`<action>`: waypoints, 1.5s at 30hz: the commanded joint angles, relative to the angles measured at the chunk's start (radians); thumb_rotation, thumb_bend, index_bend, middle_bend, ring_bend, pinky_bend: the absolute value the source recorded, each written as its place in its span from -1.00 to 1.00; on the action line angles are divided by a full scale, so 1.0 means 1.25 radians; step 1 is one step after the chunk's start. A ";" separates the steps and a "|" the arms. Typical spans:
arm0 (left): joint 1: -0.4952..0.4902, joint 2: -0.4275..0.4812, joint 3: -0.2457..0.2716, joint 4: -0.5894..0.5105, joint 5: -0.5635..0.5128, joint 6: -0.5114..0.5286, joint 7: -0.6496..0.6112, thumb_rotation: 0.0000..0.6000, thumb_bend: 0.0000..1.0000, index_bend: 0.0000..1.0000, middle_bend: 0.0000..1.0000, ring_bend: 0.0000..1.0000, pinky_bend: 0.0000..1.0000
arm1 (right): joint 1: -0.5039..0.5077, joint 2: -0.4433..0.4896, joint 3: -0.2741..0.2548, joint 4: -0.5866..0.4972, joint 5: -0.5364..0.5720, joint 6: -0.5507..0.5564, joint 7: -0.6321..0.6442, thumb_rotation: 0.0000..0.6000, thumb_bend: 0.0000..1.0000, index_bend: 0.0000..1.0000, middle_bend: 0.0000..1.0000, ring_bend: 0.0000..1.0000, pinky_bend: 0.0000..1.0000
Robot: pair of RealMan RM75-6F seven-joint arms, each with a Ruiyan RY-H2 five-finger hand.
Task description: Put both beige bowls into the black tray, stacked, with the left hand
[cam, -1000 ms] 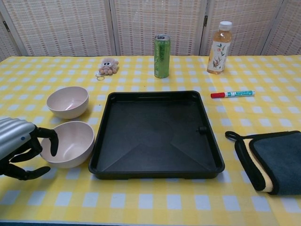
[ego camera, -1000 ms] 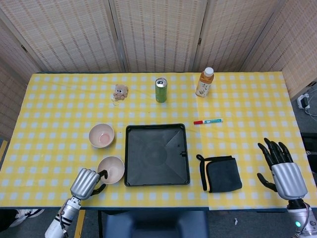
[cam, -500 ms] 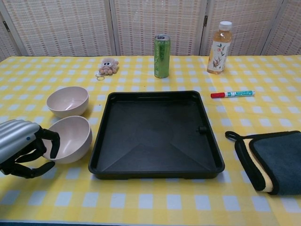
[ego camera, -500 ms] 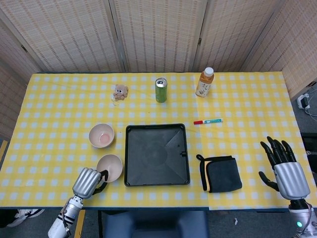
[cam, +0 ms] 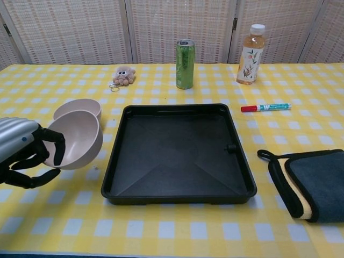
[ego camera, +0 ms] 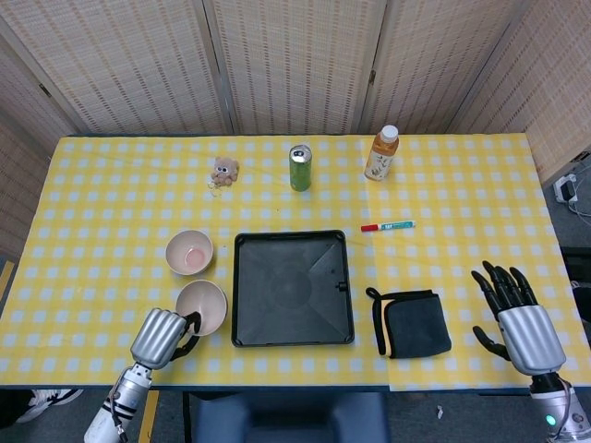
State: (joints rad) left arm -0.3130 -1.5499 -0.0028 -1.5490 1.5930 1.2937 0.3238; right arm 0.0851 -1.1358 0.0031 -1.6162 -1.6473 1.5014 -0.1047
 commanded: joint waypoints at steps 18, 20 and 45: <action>-0.177 -0.149 -0.121 -0.042 -0.166 -0.177 0.250 1.00 -0.11 0.27 1.00 1.00 1.00 | -0.022 0.035 -0.008 -0.007 -0.033 0.061 0.074 1.00 -0.39 -1.00 -1.00 -1.00 -1.00; -0.193 -0.170 -0.128 -0.026 -0.185 -0.193 0.261 1.00 -0.11 0.27 1.00 1.00 1.00 | -0.024 0.039 -0.006 -0.007 -0.028 0.065 0.083 1.00 -0.39 -1.00 -1.00 -1.00 -1.00; -0.300 -0.272 -0.142 0.124 -0.218 -0.212 0.221 1.00 -0.45 -0.53 1.00 0.99 1.00 | -0.019 0.054 -0.004 -0.012 0.000 0.028 0.099 1.00 -0.39 -1.00 -1.00 -1.00 -1.00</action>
State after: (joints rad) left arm -0.6892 -1.8928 -0.1838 -1.3906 1.3166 1.0227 0.6017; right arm 0.0614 -1.0686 -0.0013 -1.6308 -1.6469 1.5365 0.0189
